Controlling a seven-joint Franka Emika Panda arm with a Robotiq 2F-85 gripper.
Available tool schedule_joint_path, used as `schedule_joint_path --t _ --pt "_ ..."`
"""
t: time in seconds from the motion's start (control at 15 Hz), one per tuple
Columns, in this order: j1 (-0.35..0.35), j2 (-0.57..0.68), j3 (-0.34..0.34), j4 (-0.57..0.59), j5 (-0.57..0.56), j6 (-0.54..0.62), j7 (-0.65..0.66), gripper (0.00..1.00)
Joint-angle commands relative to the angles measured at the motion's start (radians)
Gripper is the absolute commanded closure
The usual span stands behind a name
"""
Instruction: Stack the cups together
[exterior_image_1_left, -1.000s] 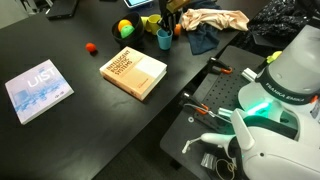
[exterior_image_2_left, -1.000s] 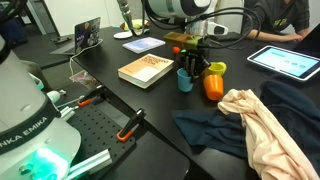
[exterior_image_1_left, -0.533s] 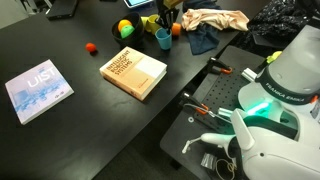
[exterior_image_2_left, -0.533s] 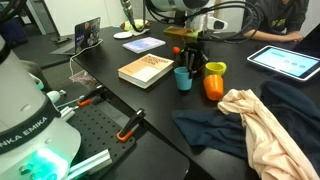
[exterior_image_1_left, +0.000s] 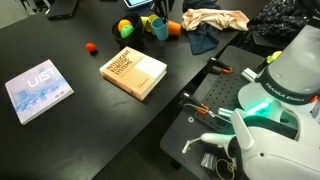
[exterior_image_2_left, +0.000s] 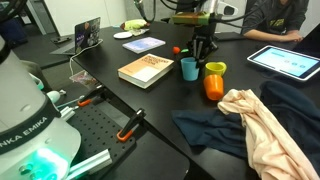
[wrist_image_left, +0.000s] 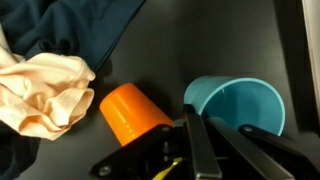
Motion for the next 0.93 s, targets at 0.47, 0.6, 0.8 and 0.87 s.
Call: schedule_joint_path --t 0.47,0.6,0.8,0.87 --pt "-0.031 0.056 -0.019 0.240 -0.016 -0.103 0.002 0.96" --pt "-0.033 0.072 -0.017 0.252 -0.016 -0.097 -0.002 0.96" --pt "-0.036 0.106 -0.014 0.262 -0.016 -0.054 -0.011 0.96" --pt "-0.035 0.117 -0.015 0.263 -0.021 -0.025 -0.014 0.96"
